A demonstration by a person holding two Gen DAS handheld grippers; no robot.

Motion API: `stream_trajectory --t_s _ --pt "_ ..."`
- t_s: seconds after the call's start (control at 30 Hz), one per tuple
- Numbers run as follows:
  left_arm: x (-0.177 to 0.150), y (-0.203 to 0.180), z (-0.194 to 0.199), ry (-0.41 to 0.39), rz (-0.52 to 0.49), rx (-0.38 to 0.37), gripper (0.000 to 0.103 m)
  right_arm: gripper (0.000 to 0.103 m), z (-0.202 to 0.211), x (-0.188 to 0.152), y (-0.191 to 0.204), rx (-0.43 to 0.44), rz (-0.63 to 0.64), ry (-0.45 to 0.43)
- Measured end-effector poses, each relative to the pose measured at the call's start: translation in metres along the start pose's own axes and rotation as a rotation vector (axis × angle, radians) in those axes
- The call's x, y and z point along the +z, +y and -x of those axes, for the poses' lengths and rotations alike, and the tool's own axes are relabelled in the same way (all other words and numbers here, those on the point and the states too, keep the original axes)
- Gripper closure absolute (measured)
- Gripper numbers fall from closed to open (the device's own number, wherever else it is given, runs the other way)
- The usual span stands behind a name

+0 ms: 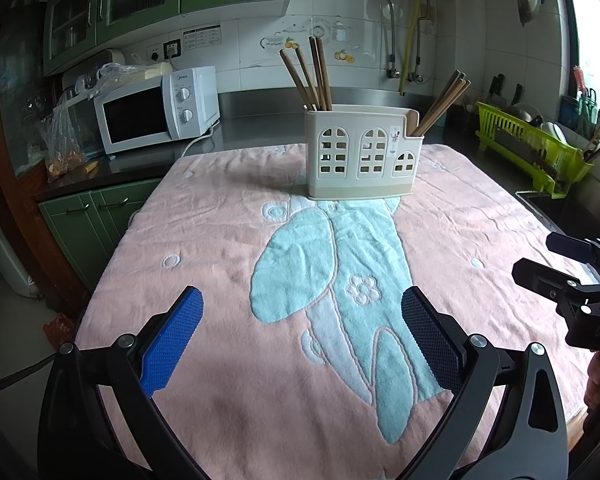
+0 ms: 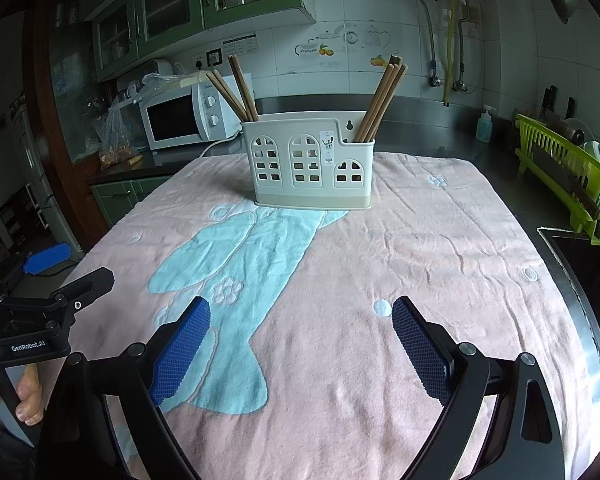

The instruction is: Organize utensils

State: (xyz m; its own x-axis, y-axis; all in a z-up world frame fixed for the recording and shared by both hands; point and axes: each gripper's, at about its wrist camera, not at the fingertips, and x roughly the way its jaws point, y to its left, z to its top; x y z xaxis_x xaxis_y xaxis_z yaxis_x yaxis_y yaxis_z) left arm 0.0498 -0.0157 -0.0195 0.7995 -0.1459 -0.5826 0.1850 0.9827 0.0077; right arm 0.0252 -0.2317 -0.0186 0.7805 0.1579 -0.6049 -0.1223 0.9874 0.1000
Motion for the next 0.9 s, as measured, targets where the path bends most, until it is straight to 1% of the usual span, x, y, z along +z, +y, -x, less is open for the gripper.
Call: stream_trajectory --t_s 0.9 --pt "0.0024 0.0014 0.0034 -0.003 0.001 0.012 0.005 0.014 0.0003 0.0008 0.0012 -0.001 0.003 -0.001"
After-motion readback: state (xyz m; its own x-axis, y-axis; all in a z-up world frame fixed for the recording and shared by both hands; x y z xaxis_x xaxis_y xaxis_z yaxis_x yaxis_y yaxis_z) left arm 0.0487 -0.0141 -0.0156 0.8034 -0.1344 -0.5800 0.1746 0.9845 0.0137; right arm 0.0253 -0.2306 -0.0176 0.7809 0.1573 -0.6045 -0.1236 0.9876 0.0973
